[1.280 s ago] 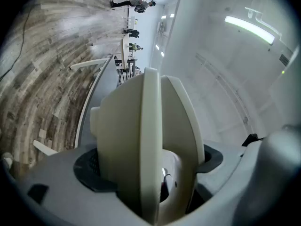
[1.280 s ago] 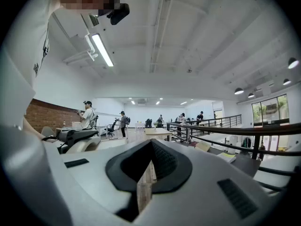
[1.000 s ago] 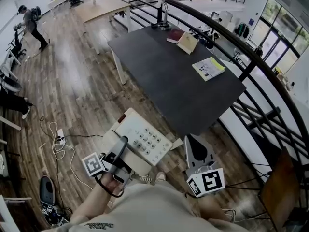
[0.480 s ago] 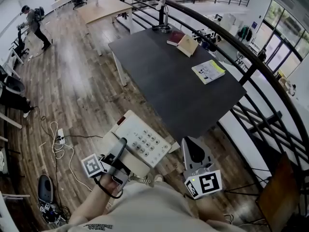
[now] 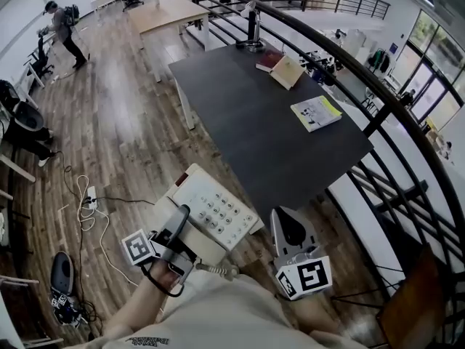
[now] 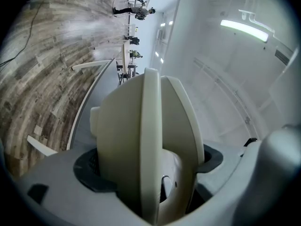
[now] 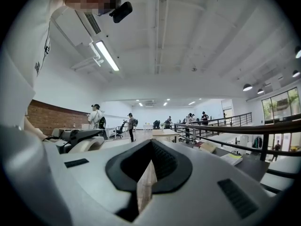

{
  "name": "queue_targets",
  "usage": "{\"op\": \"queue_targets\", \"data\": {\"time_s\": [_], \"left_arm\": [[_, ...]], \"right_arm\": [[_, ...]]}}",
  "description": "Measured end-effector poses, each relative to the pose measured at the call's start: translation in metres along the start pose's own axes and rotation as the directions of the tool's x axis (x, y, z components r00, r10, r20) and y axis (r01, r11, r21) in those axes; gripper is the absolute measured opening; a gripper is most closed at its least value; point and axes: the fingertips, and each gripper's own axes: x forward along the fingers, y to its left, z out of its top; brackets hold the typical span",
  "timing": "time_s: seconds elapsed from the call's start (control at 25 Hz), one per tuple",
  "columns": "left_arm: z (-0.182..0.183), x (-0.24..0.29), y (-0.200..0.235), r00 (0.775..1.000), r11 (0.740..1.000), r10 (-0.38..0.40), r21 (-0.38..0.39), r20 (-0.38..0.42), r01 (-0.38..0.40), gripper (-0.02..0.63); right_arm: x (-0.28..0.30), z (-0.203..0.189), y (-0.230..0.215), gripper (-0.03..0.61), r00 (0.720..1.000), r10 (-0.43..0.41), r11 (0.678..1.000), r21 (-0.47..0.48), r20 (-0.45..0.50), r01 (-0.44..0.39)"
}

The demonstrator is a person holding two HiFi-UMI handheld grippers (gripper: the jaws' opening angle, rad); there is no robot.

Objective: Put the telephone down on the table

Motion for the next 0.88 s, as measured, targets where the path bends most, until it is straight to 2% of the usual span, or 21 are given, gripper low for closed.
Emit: {"op": "queue_targets", "data": {"time_s": [0.32,0.6,0.88], "left_arm": [[0.002,0.014,0.005,0.999,1.000,-0.024,0.003,0.027,0.024,0.466],[0.015,0.034,0.021,0.999,0.999,-0.047,0.019,0.013,0.047,0.466],[0.059,0.051,0.044,0.999,0.999,-0.050,-0.001,0.018,0.050,0.466]], "right_arm": [[0.010,-0.003,-0.015,0.000,0.999,0.015,1.000,-0.010,0.030,-0.015],[0.032,-0.018,-0.036,0.000,0.999,-0.005,1.000,-0.020,0.047,0.006],[0.085,-0.037,-0.037,0.001,1.000,0.007,1.000,-0.024,0.027,-0.006]]}}
